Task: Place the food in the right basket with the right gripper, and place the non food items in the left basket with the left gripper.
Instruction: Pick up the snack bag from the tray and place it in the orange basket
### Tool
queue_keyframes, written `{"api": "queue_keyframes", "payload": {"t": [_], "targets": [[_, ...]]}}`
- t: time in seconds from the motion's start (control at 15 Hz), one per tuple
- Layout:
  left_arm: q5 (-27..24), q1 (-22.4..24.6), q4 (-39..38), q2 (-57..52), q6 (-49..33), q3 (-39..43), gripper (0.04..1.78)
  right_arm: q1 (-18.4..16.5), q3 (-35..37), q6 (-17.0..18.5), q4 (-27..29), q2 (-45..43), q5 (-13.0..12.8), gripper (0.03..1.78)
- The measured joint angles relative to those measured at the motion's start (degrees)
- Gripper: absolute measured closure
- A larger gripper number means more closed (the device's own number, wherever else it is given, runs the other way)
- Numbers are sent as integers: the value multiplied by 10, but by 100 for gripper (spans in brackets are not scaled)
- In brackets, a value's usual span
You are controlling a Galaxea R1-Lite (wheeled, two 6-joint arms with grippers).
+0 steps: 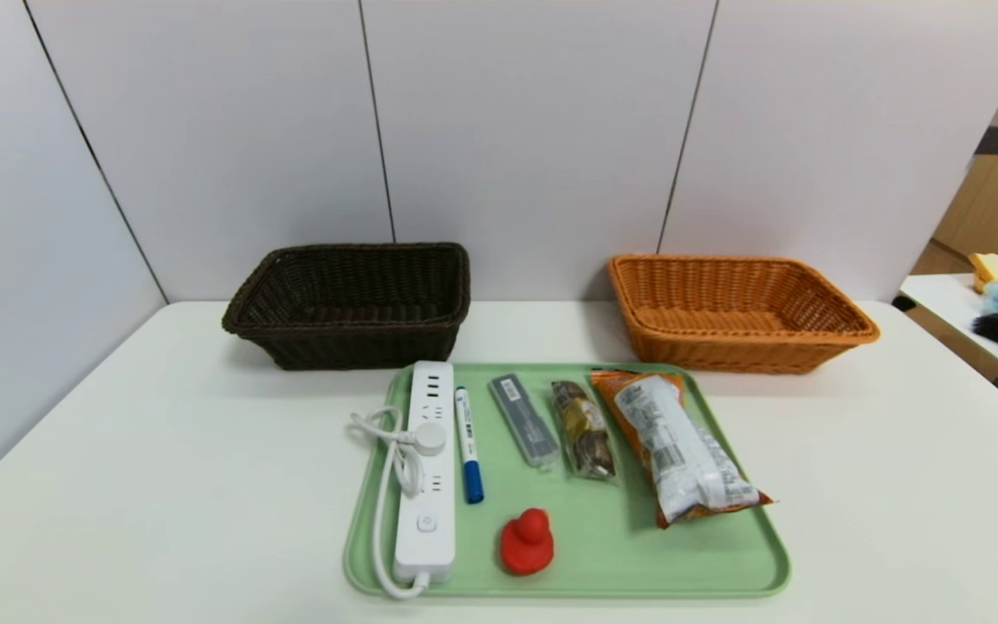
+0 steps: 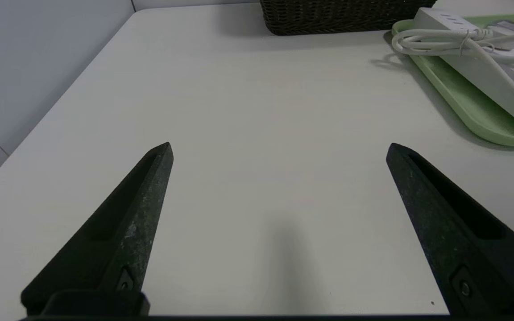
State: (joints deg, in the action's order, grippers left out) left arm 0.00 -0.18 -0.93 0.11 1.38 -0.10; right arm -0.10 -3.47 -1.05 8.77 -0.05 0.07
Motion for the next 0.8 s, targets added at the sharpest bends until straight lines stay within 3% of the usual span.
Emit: {"api": "queue_keyframes", "payload": {"t": [0.13, 0.4, 0.8], "targets": [[-15, 0, -17, 0, 3, -13, 13, 0, -11, -4, -15, 0, 7, 10], [-60, 0, 9, 34, 3, -90, 13, 0, -99, -10, -28, 51, 45, 10], [-93, 0, -103, 273, 3, -221, 13, 0, -276, -12, -150, 329, 106, 10]]}}
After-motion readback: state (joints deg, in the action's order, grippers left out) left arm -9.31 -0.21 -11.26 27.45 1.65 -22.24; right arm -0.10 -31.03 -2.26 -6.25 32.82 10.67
